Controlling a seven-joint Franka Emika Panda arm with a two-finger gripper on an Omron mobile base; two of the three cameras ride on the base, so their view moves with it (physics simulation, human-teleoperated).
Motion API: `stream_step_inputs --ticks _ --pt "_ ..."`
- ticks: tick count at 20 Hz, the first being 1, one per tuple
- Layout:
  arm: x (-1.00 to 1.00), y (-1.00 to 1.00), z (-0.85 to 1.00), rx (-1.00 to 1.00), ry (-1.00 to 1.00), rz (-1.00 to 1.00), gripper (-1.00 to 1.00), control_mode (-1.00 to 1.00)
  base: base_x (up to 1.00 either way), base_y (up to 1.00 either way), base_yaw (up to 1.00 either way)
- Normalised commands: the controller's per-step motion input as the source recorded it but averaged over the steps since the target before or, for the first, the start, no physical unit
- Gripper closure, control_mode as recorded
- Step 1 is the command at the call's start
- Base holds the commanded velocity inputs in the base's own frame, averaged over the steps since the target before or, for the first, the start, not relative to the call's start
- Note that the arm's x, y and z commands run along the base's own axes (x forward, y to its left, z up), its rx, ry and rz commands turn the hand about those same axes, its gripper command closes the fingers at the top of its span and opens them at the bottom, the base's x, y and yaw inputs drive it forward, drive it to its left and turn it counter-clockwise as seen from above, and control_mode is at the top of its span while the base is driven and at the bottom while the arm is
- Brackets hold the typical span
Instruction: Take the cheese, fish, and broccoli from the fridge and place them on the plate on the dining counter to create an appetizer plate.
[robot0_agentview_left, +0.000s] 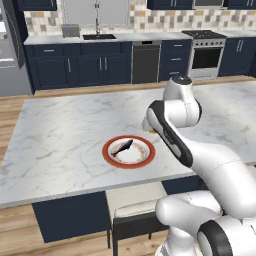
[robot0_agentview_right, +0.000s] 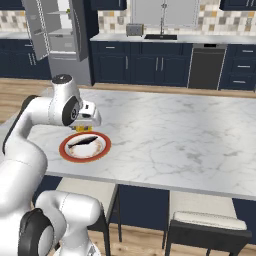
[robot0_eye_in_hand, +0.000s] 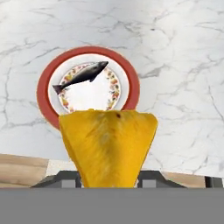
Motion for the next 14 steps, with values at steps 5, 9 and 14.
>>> stream_step_inputs --ticks 5,9,14 --pt "0.44 0.05 -0.66 0.00 0.25 0.00 1.00 -1.00 0.00 0.00 0.00" --pt "0.30 0.11 -0.69 0.00 0.15 0.01 1.00 -1.00 0.00 0.00 0.00" --pt "0.33 0.04 -0.56 -0.08 0.03 0.08 1.00 -1.00 0.00 0.00 0.00"
